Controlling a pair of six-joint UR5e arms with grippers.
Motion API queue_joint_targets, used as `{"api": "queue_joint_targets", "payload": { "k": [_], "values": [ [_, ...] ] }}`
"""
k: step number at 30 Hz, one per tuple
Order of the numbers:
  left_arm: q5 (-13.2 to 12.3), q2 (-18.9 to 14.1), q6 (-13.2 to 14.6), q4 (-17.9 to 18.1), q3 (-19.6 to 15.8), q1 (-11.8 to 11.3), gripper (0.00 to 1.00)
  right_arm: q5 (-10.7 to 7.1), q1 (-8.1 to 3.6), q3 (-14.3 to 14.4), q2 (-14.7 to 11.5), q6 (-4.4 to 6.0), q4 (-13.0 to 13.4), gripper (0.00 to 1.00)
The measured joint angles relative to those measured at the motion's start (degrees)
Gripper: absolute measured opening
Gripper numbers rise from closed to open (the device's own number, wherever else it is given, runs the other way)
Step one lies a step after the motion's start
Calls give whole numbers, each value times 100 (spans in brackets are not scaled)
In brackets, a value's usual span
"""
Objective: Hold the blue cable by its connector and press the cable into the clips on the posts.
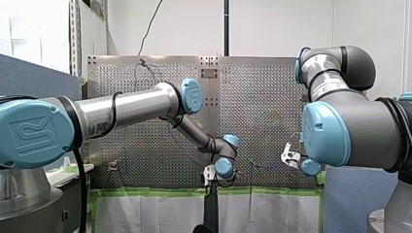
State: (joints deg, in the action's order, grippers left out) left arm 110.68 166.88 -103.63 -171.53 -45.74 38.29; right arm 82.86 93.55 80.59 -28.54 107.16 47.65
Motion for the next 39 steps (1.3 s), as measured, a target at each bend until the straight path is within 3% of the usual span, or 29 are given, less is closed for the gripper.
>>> {"api": "queue_joint_targets", "payload": {
  "k": [12, 19, 29, 39],
  "values": [
    [-3, 13, -74, -193, 400, -48, 0, 67, -62, -15, 0, 76, -9, 0],
    [-28, 12, -78, -208, 440, -102, 0, 362, -117, -56, 4, 195, -17, 0],
    [-145, 12, -93, -321, 544, -237, 0, 863, -178, -134, 8, 468, -32, 0],
    [-231, 12, -111, -406, 604, -313, 0, 1031, -177, -159, 9, 505, -60, 0]
  ]
}}
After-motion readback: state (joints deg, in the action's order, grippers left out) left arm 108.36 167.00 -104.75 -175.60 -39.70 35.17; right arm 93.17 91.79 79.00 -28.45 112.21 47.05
